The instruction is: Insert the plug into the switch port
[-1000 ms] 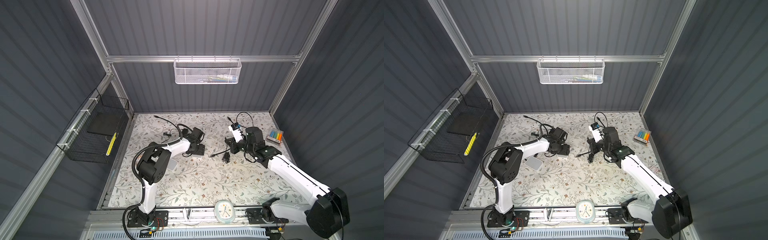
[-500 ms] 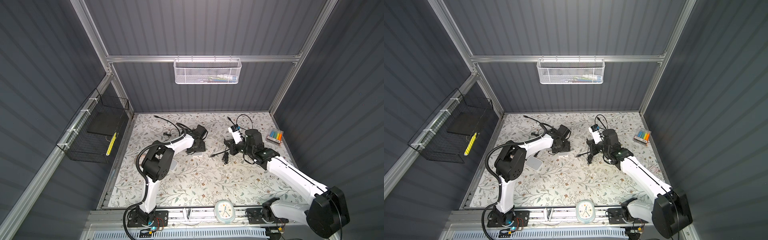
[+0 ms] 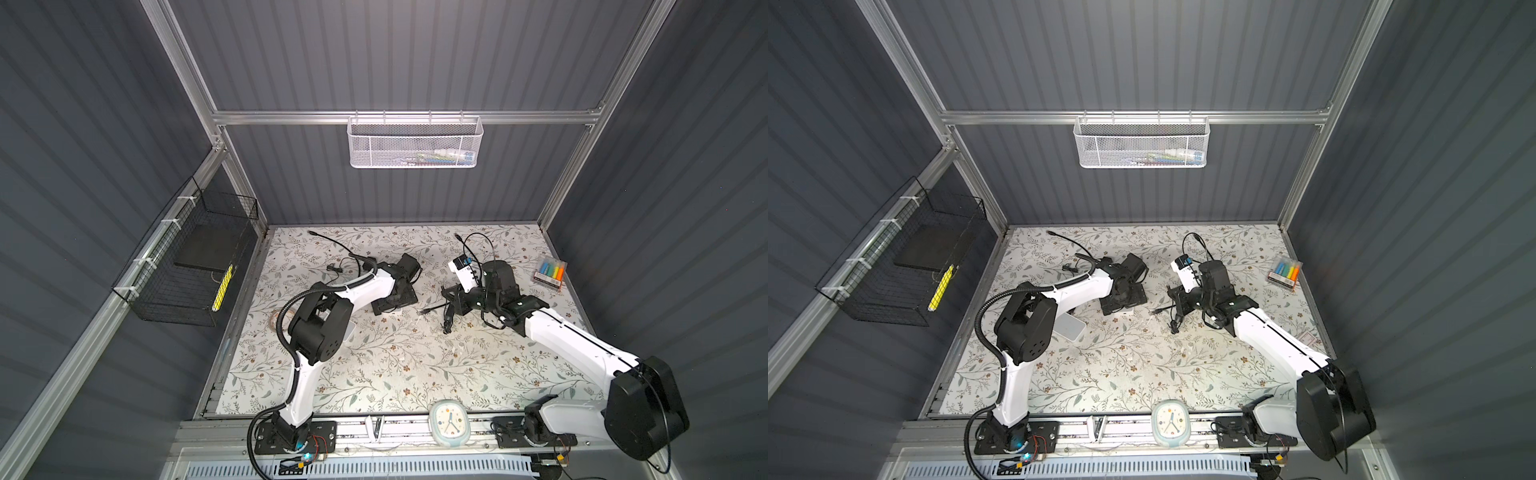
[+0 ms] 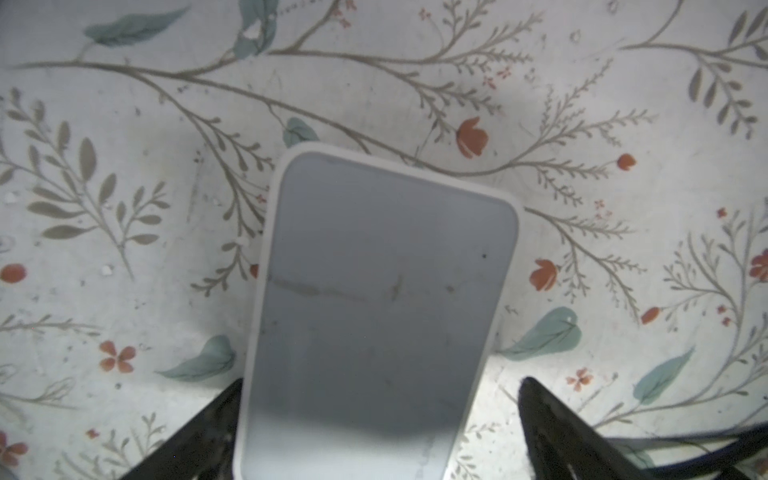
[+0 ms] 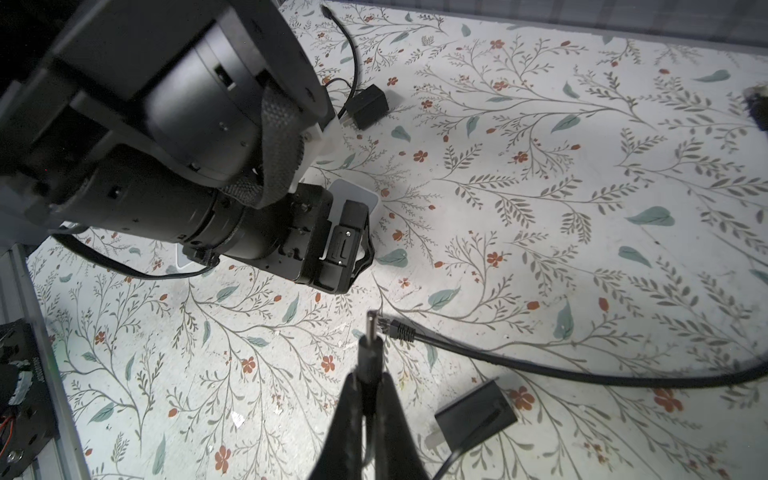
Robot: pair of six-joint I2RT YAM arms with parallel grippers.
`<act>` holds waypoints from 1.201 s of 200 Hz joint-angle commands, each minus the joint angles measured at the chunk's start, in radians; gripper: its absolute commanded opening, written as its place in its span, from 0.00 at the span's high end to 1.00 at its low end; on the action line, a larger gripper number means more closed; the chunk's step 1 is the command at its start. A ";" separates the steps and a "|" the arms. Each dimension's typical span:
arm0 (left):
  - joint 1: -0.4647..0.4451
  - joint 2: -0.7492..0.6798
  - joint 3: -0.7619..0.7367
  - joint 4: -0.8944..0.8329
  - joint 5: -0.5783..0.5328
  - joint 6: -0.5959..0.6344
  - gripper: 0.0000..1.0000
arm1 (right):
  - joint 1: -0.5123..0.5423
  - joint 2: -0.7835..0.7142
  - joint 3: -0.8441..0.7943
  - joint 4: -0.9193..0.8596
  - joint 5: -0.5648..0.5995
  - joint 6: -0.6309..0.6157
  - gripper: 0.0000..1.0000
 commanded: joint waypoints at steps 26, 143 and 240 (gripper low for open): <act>0.020 -0.159 0.017 -0.051 -0.098 0.198 0.00 | 0.055 0.024 0.050 -0.091 0.022 -0.030 1.00; 0.237 0.012 0.166 0.064 0.374 0.808 0.56 | 0.271 0.150 0.126 -0.200 0.112 0.059 1.00; 0.248 0.134 0.253 0.013 0.330 0.906 1.00 | 0.337 0.189 0.131 -0.218 0.110 0.089 1.00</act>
